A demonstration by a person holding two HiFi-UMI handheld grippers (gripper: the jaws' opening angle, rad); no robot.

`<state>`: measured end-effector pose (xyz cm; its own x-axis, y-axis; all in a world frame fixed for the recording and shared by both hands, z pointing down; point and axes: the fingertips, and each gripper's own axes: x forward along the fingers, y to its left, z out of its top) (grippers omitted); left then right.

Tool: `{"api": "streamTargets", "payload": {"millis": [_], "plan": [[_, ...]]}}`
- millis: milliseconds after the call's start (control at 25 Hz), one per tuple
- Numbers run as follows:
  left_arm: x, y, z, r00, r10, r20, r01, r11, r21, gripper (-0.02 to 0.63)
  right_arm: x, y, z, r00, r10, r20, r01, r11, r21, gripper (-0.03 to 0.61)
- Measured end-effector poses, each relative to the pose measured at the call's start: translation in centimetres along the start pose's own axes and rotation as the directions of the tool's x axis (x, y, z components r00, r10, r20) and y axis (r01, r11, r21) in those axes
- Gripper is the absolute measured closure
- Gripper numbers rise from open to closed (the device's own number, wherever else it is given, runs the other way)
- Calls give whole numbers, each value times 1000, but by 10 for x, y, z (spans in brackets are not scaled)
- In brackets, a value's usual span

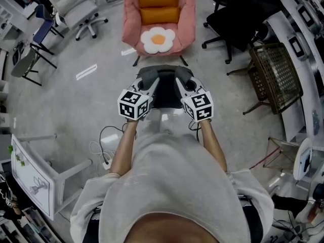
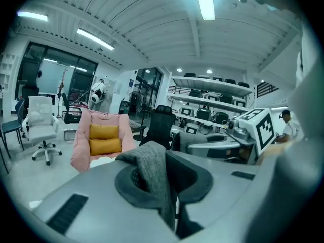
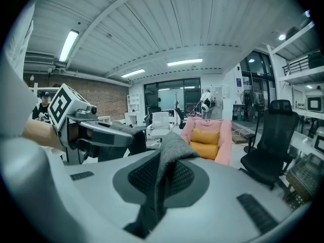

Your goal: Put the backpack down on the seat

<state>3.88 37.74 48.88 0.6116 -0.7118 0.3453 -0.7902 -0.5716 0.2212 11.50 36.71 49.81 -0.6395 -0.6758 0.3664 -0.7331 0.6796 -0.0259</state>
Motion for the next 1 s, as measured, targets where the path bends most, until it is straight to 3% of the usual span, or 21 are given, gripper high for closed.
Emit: {"api": "streamTargets", "payload": {"millis": [360,1000], "plan": [[47,61,21,1000,-18,-4,18,1000,-1,578,65,-36,16,999,-15,-33,15,1000,-13,551],[116,196,88,998,-63,9,63,998,-21,578,201,-95,79,997,-55,-63,54,998,-21,552]]}}
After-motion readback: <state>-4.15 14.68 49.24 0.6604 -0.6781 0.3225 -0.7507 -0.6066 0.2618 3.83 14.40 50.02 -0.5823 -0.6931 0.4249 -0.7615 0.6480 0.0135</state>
